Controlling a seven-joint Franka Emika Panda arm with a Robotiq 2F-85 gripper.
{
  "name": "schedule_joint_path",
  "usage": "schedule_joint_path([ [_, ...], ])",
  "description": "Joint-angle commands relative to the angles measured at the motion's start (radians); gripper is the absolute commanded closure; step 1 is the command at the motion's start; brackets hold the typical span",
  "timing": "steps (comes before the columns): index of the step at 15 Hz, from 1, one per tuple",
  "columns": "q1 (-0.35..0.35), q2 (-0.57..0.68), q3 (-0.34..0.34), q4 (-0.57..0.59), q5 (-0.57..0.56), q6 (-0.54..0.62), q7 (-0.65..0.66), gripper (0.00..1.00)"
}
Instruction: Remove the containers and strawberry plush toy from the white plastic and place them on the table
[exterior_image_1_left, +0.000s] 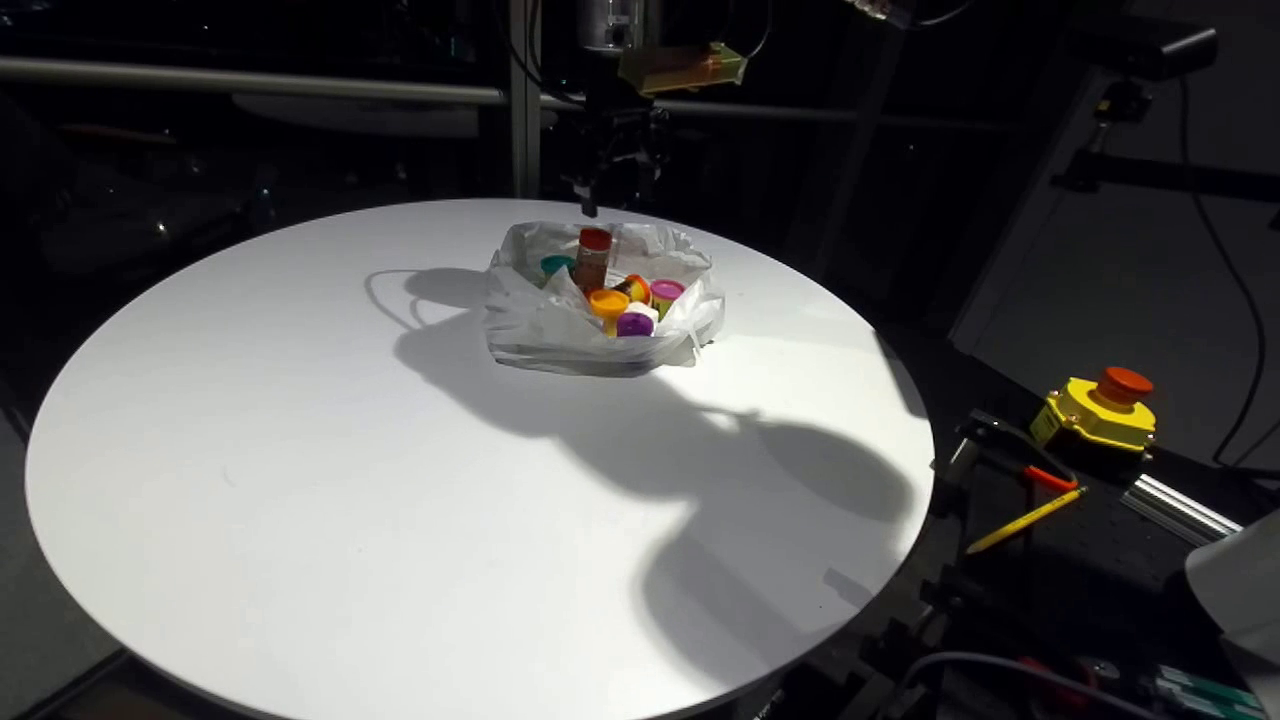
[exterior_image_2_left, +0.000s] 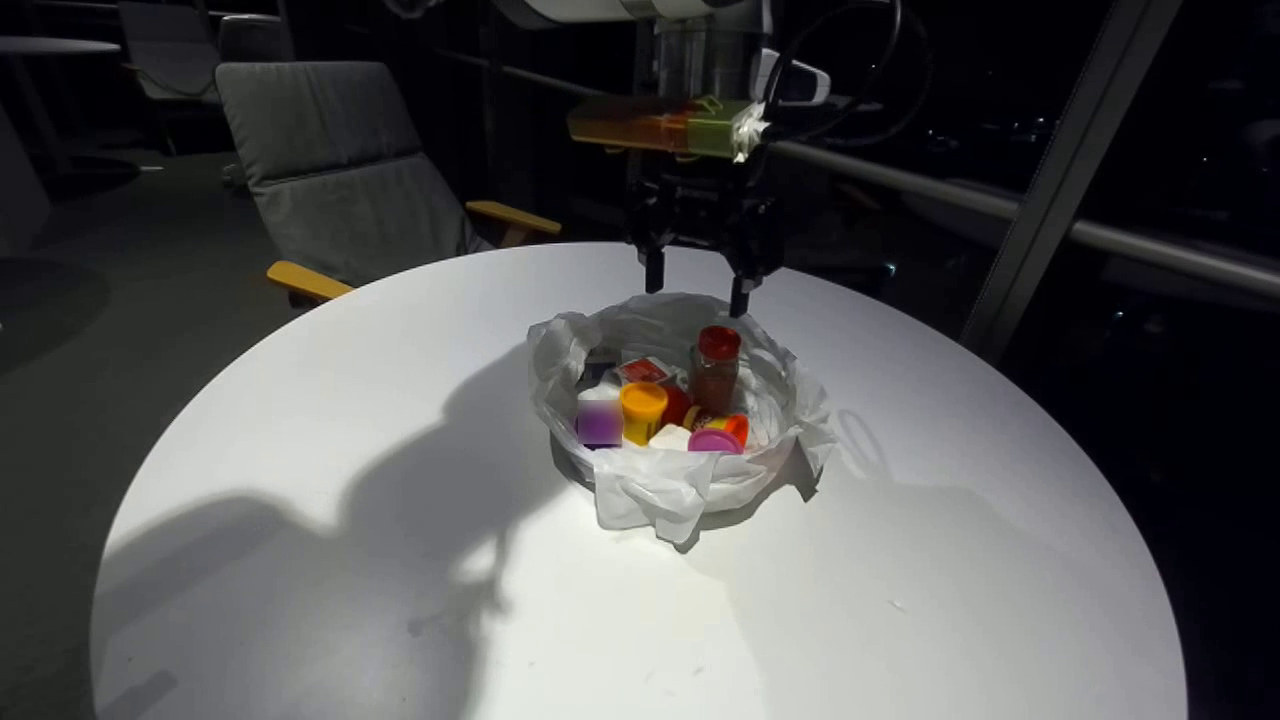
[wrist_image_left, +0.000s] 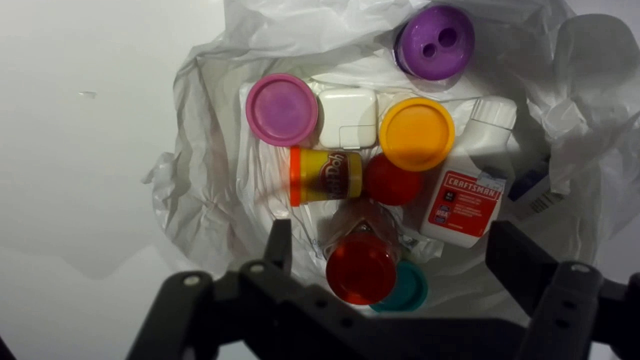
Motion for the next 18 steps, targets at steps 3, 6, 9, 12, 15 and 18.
schedule_joint_path([
  [3,-0.027,0.112,0.015,0.131,0.053,-0.020,-0.018,0.00],
  [6,-0.022,0.157,0.004,0.182,0.046,-0.026,-0.006,0.00],
  [9,-0.032,0.194,0.006,0.226,0.054,-0.028,-0.011,0.00],
  [12,-0.040,0.229,0.005,0.269,0.059,-0.030,-0.009,0.27],
  [15,-0.049,0.248,0.011,0.293,0.076,-0.035,-0.004,0.51],
  [18,-0.045,0.235,0.011,0.282,0.094,-0.043,0.012,0.73],
])
